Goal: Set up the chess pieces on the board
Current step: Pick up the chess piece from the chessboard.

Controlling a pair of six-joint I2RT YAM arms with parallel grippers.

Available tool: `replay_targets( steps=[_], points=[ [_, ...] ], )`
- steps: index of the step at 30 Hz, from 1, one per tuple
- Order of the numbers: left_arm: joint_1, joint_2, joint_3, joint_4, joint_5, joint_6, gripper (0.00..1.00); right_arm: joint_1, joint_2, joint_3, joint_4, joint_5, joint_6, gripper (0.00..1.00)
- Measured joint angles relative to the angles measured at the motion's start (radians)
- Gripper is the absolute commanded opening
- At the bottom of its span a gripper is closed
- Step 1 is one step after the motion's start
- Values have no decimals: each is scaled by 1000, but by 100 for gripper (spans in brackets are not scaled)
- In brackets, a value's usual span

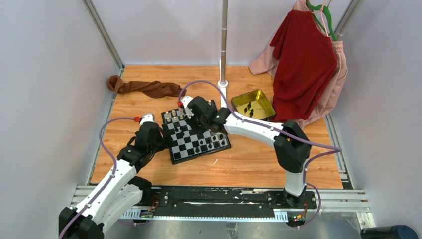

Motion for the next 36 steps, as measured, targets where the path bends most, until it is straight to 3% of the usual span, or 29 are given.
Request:
replay_targets(
  steps=[22, 36],
  points=[
    [-25, 186, 58, 99, 44, 22, 74, -28, -49, -64, 23, 52, 2, 33],
    [-26, 378, 162, 165, 39, 73, 54, -49, -49, -68, 24, 52, 2, 33]
  ],
)
